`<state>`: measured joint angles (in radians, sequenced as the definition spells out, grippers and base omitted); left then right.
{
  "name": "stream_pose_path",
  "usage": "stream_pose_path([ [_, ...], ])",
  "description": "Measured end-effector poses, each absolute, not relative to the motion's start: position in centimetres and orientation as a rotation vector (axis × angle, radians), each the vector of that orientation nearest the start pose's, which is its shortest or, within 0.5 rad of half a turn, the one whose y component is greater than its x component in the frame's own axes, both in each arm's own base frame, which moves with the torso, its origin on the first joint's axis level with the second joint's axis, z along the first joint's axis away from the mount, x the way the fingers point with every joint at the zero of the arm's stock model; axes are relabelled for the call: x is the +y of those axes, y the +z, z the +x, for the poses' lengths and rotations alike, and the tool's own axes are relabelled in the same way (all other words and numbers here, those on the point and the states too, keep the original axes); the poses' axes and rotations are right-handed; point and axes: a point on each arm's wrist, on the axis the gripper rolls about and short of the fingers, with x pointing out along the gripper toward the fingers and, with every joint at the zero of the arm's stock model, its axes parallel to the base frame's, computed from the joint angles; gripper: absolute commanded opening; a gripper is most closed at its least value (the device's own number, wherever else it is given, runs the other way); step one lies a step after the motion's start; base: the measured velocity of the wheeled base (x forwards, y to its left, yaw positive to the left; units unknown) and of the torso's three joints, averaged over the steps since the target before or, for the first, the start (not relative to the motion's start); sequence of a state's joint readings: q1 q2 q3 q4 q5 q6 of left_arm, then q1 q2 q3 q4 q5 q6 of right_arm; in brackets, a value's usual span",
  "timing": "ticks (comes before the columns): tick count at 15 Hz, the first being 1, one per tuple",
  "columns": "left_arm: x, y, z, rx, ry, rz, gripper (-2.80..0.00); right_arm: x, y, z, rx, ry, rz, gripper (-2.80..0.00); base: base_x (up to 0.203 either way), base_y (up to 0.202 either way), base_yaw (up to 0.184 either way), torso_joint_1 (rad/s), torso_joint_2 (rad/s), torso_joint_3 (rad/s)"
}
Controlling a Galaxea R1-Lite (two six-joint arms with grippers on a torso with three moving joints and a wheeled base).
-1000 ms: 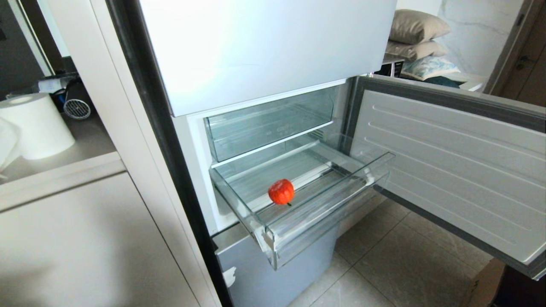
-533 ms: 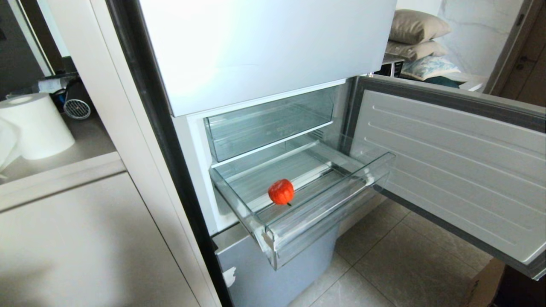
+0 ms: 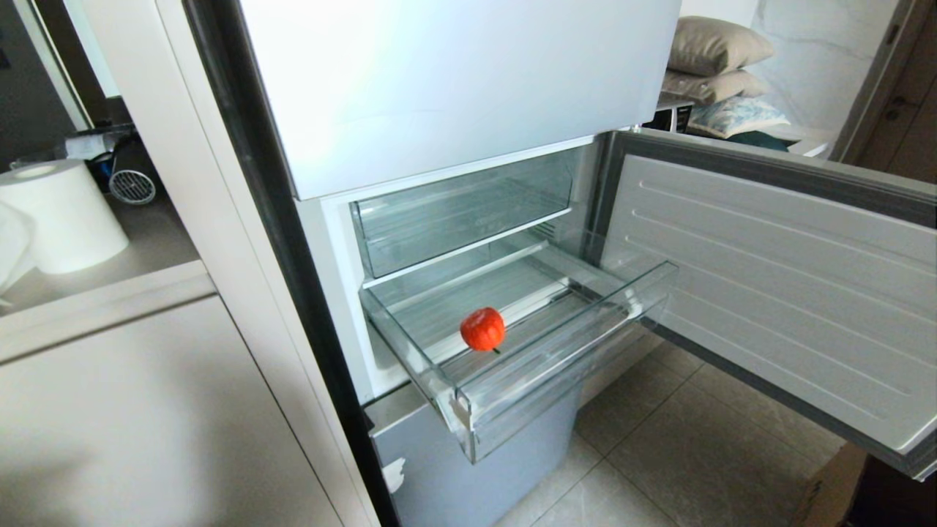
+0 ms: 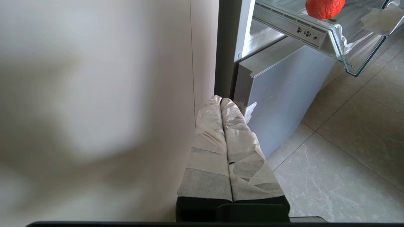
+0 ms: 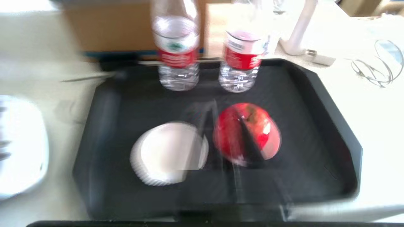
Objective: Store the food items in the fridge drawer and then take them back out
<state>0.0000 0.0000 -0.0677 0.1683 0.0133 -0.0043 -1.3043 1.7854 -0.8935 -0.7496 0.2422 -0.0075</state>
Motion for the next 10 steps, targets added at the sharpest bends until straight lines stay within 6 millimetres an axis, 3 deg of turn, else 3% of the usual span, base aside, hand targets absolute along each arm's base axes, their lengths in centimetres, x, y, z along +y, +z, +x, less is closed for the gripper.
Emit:
stream_pose_path([
  [3, 0.0, 7.7, -2.9, 0.101, 0.013, -0.003, -2.80, -25.3, 22.1, 8.2, 0.054, -0.999, 0.084, -2.80, 0.000, 0.000, 0.000, 0.000, 0.00, 0.000],
  [5, 0.0, 7.7, -2.9, 0.101, 0.013, -0.004, -2.80, -20.0, 23.6, 8.5, 0.002, -0.907, 0.044, -2.80, 0.000, 0.000, 0.000, 0.000, 0.00, 0.000],
  [10, 0.0, 7.7, -2.9, 0.101, 0.013, -0.003, -2.80, -8.3, 23.7, 11.3, -0.059, -0.519, 0.008, -2.80, 0.000, 0.000, 0.000, 0.000, 0.00, 0.000],
])
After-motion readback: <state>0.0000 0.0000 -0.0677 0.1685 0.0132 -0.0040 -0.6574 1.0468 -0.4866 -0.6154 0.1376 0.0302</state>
